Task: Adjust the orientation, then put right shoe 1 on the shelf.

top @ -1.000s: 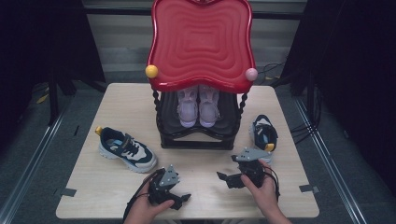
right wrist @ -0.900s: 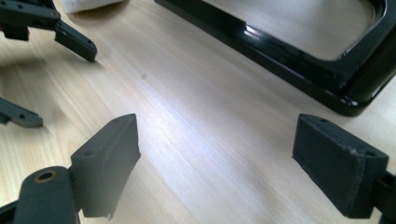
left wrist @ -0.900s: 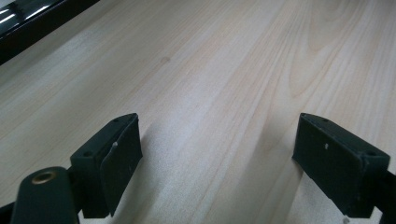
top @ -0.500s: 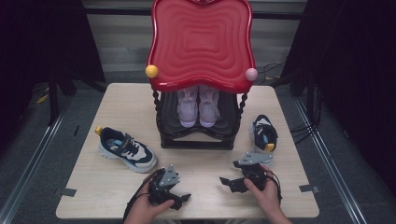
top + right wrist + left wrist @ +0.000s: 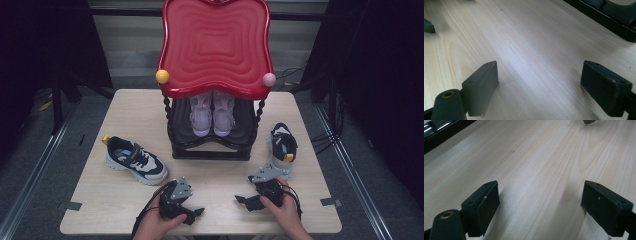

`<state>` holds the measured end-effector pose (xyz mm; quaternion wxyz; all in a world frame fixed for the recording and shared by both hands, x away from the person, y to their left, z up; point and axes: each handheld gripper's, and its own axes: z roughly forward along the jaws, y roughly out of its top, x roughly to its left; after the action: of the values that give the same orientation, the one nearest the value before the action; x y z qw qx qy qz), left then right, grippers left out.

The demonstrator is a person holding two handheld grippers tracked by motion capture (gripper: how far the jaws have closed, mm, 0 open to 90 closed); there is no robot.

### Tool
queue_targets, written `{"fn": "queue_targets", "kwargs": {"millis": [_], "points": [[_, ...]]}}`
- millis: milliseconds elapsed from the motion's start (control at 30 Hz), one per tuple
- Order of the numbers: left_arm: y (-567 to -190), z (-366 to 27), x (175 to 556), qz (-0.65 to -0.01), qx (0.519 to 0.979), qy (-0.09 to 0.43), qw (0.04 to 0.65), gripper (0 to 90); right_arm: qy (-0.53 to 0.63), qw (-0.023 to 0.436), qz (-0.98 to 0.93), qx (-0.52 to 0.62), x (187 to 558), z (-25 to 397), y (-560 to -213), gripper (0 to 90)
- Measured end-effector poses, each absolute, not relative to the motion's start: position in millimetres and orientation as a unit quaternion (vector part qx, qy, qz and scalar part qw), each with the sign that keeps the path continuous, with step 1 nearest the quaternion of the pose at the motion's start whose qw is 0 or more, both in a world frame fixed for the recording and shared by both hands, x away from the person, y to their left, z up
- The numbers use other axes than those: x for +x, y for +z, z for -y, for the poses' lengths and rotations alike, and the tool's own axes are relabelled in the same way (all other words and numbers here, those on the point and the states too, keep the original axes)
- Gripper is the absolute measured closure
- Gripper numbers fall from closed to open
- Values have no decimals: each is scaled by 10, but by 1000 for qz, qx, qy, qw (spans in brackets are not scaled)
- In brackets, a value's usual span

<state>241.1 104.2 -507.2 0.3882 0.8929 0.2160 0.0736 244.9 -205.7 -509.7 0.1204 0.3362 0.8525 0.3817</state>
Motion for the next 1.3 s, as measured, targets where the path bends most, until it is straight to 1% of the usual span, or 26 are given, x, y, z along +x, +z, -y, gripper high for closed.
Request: {"fn": "queue_targets", "kwargs": {"millis": [67, 467, 600, 833, 1200, 1300], "points": [[-5071, -1042, 2410, -216, 893, 74, 388, 141, 373, 128, -859, 327, 2437, 2040, -5099, 126], [-5067, -1037, 2405, -219, 893, 77, 386, 137, 372, 126, -860, 325, 2438, 2035, -5102, 114], [-5000, -1059, 2401, -225, 905, 70, 355, 156, 372, 124, -860, 325, 2440, 2034, -5102, 109], [-4874, -1185, 2398, -242, 909, 47, 336, 164, 372, 125, -862, 321, 2452, 2031, -5103, 99], [-4783, -1377, 2427, -234, 925, 24, 299, 182, 371, 125, -862, 322, 2449, 2031, -5104, 99], [-4778, -1439, 2423, -241, 924, 18, 295, 182, 371, 125, -862, 322, 2449, 2031, -5104, 99]]}}
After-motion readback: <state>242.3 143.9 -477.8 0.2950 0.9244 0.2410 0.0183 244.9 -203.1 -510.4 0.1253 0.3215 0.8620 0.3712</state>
